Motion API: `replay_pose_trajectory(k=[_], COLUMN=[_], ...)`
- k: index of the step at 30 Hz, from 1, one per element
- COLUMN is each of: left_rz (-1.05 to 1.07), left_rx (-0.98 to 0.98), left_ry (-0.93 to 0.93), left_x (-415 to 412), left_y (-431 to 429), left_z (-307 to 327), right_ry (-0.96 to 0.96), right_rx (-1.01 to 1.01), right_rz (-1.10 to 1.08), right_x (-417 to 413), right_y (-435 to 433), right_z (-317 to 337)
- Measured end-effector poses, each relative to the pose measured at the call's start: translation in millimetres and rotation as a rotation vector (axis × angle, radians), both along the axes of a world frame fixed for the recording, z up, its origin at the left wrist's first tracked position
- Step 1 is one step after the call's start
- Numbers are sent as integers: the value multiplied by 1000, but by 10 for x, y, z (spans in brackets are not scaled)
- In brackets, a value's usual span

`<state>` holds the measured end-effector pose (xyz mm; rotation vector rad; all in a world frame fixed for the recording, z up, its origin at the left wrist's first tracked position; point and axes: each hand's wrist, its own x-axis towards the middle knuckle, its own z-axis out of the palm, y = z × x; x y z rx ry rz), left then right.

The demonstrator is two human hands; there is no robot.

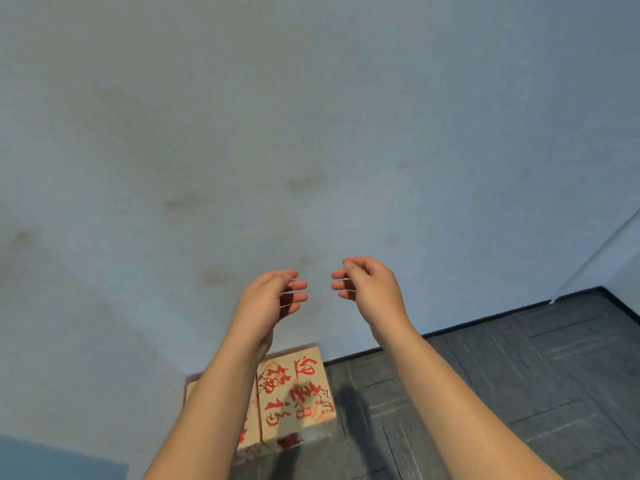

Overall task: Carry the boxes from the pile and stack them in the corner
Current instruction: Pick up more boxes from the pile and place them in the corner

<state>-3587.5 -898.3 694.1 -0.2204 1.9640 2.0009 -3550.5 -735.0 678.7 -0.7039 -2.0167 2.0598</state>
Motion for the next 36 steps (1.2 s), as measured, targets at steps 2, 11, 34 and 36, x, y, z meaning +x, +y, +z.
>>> replay_pose_trajectory(k=[2, 11, 34, 36], left_rz=[-61, -491, -1464, -1537], left_rx=[51, 167, 163, 167], left_ry=[36, 7, -22, -8], left_x=[178, 1363, 8102, 8854], left_y=[102, 611, 2445, 2511], left_z=[282, 513, 638, 695], right_ry=[56, 131, 172, 158], right_rx=[0, 24, 49, 56], right_rz=[-71, -512, -1500, -1565], right_x=[240, 1928, 9371, 10113], right_y=[14, 146, 562, 483], right_z=[290, 707, 568, 586])
